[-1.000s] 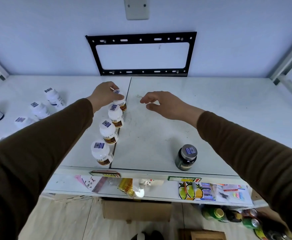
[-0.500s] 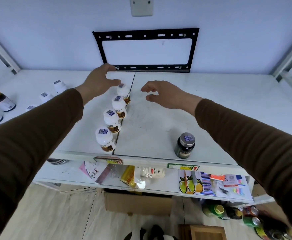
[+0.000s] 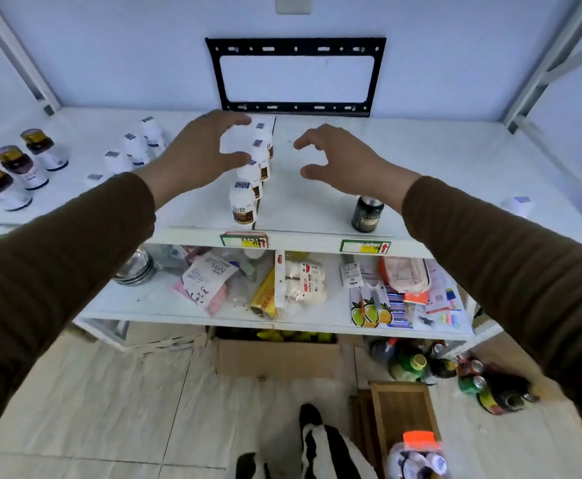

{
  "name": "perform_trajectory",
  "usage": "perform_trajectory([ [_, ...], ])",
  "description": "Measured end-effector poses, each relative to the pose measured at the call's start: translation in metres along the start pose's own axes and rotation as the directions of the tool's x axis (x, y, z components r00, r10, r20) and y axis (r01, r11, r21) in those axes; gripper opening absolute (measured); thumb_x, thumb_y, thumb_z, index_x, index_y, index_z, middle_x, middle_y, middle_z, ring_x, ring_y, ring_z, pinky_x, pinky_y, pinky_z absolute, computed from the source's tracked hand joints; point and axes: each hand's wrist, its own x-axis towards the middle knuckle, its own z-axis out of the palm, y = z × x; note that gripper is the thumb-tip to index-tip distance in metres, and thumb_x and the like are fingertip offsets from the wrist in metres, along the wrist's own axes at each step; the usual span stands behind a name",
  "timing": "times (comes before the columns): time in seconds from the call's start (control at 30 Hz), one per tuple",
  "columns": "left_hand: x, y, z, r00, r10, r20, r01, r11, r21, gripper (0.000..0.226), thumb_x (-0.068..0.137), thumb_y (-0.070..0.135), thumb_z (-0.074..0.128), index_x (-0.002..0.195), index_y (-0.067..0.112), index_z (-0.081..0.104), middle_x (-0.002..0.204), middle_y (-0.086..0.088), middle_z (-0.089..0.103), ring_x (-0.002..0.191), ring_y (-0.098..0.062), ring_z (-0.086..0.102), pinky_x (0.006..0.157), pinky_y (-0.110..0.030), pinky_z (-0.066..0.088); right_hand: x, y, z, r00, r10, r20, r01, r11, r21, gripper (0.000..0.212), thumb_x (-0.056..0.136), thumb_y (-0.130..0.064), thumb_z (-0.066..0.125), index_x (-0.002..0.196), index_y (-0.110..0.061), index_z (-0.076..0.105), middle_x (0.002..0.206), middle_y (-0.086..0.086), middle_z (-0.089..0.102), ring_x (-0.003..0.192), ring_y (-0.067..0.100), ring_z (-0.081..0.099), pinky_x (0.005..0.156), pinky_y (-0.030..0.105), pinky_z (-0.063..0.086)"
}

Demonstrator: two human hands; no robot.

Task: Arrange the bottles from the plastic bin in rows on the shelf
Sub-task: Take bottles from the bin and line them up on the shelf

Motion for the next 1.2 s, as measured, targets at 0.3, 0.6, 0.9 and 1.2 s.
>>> perform_trajectory([
  [0.3, -0.120, 0.033, 0.030, 0.998, -0.006, 0.057, 0.008, 0.999, -0.036, 0.053, 0.091, 0.030, 0.069, 0.140, 0.024, 0.051, 0.146, 0.002, 0.049, 0.133, -0.017, 0.044, 0.105, -0.024, 0.028, -0.118, -0.028, 0.039, 0.993, -0.007, 0.115, 0.008, 1.000, -0.006, 0.048, 0.091, -0.034, 0.063, 0.136, -0.026, 0.049, 0.134, 0.003, 0.049, 0.124, 0.022, 0.045, 0.099, 0.040, 0.041],
  [0.6, -0.234, 0.093, 0.123, 0.970, -0.143, 0.198, 0.172, 0.976, -0.136, 0.056, 0.088, 0.025, 0.071, 0.140, 0.026, 0.051, 0.143, 0.003, 0.051, 0.128, -0.015, 0.048, 0.100, -0.030, 0.039, -0.256, 0.011, 0.081, 0.973, 0.024, 0.229, -0.029, 0.999, 0.019, 0.046, 0.090, -0.031, 0.066, 0.133, -0.022, 0.052, 0.135, 0.004, 0.050, 0.121, 0.024, 0.047, 0.092, 0.034, 0.039],
  [0.9, -0.320, 0.151, 0.212, 0.918, -0.186, 0.350, 0.272, 0.938, -0.214, 0.055, 0.090, 0.030, 0.069, 0.141, 0.028, 0.049, 0.144, 0.005, 0.048, 0.132, -0.014, 0.046, 0.100, -0.024, 0.033, -0.392, 0.054, 0.122, 0.949, 0.210, 0.234, -0.240, 0.965, 0.109, 0.051, 0.087, -0.023, 0.067, 0.135, -0.022, 0.050, 0.136, 0.005, 0.048, 0.116, 0.022, 0.053, 0.093, 0.035, 0.046],
  [1.2, -0.405, 0.213, 0.317, 0.826, -0.251, 0.505, 0.403, 0.889, -0.218, 0.056, 0.092, 0.035, 0.067, 0.143, 0.029, 0.045, 0.148, 0.002, 0.047, 0.119, -0.014, 0.054, 0.088, -0.021, 0.040, -0.517, 0.109, 0.175, 0.852, 0.392, 0.347, -0.425, 0.905, 0.020, 0.052, 0.090, -0.026, 0.066, 0.138, -0.018, 0.047, 0.132, 0.008, 0.051, 0.117, 0.026, 0.054, 0.083, 0.027, 0.037],
])
